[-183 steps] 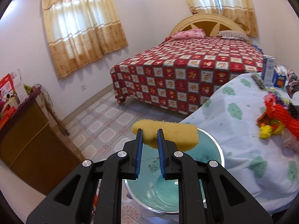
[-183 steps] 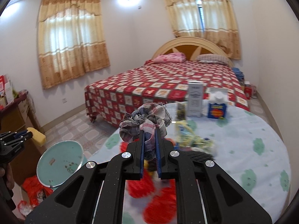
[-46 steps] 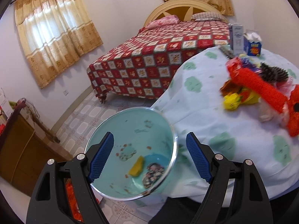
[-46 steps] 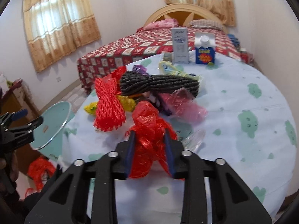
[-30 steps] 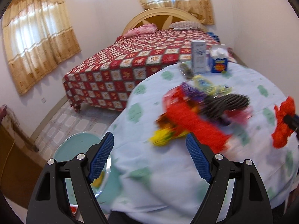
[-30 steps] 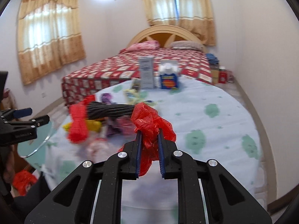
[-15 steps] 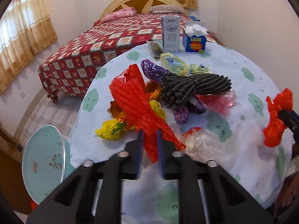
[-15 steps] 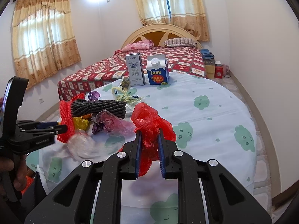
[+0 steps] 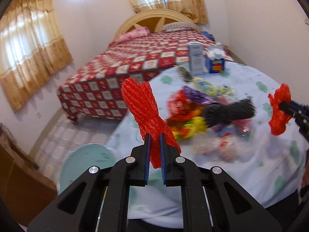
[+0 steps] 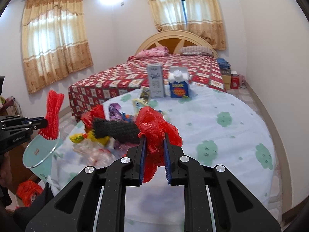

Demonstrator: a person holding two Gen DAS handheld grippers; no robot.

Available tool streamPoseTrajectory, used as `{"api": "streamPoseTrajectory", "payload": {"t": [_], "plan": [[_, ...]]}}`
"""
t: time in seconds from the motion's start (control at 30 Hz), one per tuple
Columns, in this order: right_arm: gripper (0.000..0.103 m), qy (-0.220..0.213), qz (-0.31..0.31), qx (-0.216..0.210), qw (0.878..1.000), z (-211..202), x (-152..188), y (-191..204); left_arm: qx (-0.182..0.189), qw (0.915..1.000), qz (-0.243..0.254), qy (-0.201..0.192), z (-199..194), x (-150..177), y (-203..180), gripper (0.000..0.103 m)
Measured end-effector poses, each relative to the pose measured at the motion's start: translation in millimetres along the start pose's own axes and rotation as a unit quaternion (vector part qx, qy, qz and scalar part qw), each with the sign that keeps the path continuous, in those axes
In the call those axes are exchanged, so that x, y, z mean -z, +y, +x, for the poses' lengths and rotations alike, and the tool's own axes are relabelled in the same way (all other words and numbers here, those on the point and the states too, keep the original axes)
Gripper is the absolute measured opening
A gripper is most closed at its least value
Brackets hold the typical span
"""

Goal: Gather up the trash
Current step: 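Carry the red net and red bag in both tools over the bucket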

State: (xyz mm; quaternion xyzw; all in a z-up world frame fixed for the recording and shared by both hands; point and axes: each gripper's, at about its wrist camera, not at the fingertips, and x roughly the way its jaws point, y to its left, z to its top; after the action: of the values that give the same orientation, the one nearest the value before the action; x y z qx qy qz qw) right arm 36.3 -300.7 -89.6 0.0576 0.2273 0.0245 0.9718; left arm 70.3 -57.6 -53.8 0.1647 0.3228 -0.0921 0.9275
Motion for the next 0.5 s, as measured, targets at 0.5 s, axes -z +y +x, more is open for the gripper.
{"api": "streamPoseTrajectory", "payload": {"t": [0.5], "plan": [[0.017,-0.017,-0.067,-0.066,0.995,46.2,-43.2,80.4,-0.080,0.9952,-0.055,0.003,8.6,19.0,77.6,0.010]]}}
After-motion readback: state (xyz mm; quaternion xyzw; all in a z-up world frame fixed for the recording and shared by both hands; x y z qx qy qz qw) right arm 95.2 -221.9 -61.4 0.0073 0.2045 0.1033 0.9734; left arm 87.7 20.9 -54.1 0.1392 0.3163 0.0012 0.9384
